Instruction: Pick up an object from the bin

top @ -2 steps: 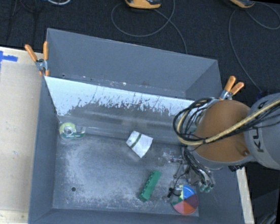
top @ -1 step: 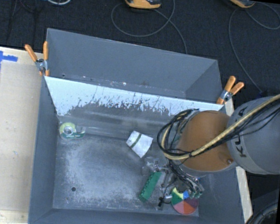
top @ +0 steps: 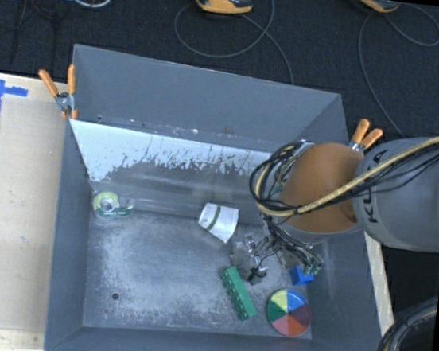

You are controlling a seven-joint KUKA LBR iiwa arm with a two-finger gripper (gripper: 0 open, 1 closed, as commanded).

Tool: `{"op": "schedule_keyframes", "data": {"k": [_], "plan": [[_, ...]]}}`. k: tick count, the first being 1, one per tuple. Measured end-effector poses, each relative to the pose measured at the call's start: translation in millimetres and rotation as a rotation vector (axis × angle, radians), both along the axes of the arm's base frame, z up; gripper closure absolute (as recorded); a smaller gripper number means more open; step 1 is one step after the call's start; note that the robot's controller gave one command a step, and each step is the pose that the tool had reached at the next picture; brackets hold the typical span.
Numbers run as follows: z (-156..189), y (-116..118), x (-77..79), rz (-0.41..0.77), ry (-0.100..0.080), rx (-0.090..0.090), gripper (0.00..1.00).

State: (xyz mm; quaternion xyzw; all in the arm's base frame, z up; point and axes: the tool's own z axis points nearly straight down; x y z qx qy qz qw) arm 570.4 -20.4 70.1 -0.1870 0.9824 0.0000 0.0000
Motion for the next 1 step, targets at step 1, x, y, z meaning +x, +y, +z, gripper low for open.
{"op": "schedule_keyframes", "data": {"k": [1], "plan": [[0.0, 0.0, 0.0, 0.0, 0.0, 0.0, 1.0]]}}
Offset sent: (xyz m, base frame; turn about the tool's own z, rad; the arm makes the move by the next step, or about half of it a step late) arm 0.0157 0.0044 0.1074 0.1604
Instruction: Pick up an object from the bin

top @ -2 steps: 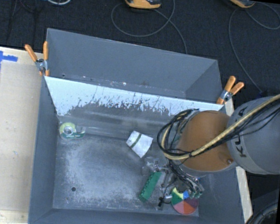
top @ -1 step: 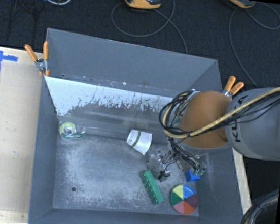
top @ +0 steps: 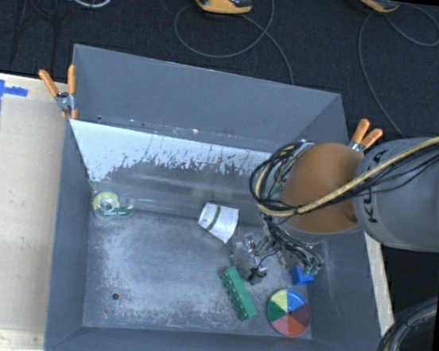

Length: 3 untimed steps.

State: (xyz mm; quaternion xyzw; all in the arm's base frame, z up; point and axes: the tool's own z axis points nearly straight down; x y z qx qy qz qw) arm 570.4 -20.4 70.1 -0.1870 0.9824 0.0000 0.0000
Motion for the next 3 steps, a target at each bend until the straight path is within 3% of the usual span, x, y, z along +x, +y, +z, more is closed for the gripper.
{"op": "schedule_keyframes", "data": {"k": [1, 2, 3], "plan": [[106, 4, 15.9, -0.159, -0.001, 0.001, 0.0], [108, 5, 16.4, -0.161, -0.001, 0.001, 0.0], [80, -10, -7.4, -0.096, -0.005, 0.002, 0.0]]}}
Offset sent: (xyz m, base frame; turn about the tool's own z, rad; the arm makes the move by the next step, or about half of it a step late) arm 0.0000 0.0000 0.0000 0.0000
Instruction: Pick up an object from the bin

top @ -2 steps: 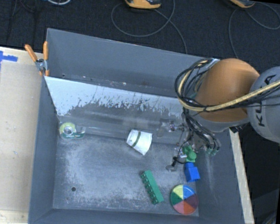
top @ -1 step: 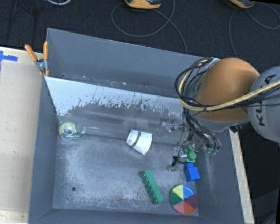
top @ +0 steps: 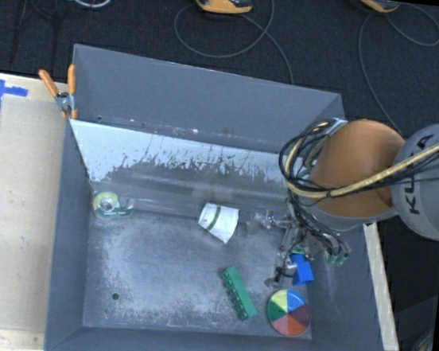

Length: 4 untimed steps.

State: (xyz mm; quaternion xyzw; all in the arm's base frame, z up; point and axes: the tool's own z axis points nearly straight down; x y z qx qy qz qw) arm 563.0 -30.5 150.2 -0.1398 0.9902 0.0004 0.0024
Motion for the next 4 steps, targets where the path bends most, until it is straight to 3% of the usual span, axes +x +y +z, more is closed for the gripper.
{"op": "schedule_keyframes", "data": {"k": [1, 2, 3, 4], "plan": [[-61, -20, -20.9, 0.057, 0.002, -0.001, 0.0], [-56, -60, -75.9, 0.029, 0.01, 0.003, 0.0], [-55, -92, -32.3, 0.214, 0.001, 0.001, 0.0], [-26, -103, -20.4, 0.389, 0.008, 0.001, 0.0]]}}
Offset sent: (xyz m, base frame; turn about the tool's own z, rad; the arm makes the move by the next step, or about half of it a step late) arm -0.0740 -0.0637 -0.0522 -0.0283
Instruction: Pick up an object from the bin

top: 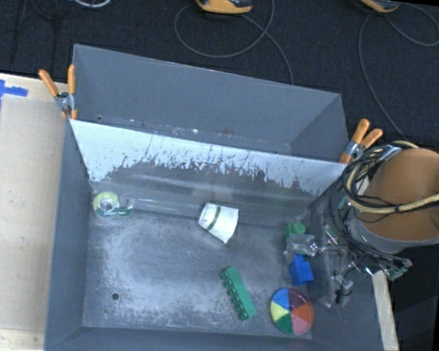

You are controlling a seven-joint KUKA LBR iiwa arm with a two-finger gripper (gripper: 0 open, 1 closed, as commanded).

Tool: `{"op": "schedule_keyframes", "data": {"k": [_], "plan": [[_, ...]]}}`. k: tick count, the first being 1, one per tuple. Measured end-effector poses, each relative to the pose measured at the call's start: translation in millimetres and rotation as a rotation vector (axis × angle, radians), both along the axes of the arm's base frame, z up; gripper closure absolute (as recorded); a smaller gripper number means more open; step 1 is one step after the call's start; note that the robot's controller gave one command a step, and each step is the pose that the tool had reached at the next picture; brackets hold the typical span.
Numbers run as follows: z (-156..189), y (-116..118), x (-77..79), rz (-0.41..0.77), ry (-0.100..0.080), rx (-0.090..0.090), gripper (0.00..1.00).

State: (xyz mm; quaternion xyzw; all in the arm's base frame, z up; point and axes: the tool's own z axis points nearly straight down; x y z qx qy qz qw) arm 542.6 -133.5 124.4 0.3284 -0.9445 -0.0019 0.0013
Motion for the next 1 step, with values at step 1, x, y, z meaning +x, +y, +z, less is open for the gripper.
{"op": "schedule_keyframes", "data": {"k": [1], "plan": [[-12.9, 23.2, 8.9, 0.099, -0.013, -0.001, 0.0]]}}
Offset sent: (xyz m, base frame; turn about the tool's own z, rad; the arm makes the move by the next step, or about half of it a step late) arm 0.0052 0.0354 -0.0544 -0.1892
